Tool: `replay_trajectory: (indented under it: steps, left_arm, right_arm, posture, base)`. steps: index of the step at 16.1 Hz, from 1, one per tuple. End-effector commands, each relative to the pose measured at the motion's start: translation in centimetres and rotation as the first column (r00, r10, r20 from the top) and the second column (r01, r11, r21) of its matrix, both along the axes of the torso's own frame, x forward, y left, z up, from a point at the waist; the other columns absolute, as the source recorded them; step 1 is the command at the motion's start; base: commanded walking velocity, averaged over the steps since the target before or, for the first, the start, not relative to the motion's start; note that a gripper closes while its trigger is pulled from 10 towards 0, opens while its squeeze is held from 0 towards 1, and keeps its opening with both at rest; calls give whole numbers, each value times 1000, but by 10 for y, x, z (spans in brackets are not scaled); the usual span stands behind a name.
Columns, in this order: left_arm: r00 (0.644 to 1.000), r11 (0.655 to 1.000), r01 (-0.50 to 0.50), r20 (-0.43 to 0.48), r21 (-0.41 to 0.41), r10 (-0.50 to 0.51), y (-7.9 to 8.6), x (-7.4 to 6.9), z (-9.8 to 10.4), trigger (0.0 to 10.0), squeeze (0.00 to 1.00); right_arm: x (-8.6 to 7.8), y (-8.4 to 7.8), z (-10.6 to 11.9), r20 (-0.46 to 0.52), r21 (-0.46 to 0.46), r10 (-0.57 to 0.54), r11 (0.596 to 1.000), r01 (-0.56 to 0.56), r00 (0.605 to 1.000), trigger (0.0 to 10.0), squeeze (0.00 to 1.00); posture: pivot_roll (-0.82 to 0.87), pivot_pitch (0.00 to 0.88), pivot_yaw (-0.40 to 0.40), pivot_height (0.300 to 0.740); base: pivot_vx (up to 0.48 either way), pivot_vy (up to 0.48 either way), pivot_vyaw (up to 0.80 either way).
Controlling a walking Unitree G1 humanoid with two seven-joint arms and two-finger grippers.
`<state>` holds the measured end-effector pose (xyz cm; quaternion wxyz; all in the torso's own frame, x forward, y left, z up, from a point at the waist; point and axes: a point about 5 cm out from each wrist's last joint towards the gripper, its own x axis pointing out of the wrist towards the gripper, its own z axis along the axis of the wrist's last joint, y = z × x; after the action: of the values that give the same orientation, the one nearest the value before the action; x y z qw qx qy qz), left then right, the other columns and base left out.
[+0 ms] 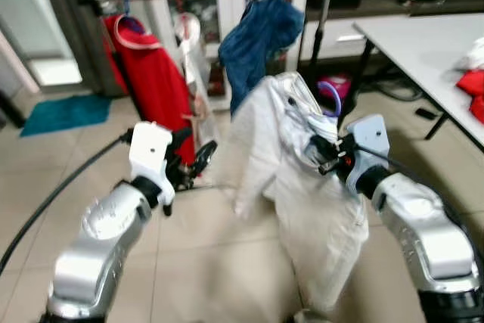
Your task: Hang hanger
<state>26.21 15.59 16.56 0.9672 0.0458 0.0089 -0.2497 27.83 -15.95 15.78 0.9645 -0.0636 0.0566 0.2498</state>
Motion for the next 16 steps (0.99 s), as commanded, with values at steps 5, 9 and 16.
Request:
replay_trajectory:
  steps: [5,9,16]
  left_arm:
    - [943,945,286,129,157,-307,30,26,56,10000,1000]
    - [833,772,509,9,380,-553,41,37,75,10000,0]
    - [643,539,744,-203,395,-739,42,41,68,10000,0]
  right_arm:
    - [-7,2,39,167,-176,347,931,-318,923,0,0]
    - [-20,12,45,170,-281,546,825,-491,821,0,0]
    - [-27,12,53,166,-387,667,721,-574,726,0,0]
  posture:
    - [-91,41,52,740]
    - [-93,34,58,740]
    - [-91,34,66,740]
  base:
    - [0,0,0]
    - [0,0,0]
    - [0,0,0]
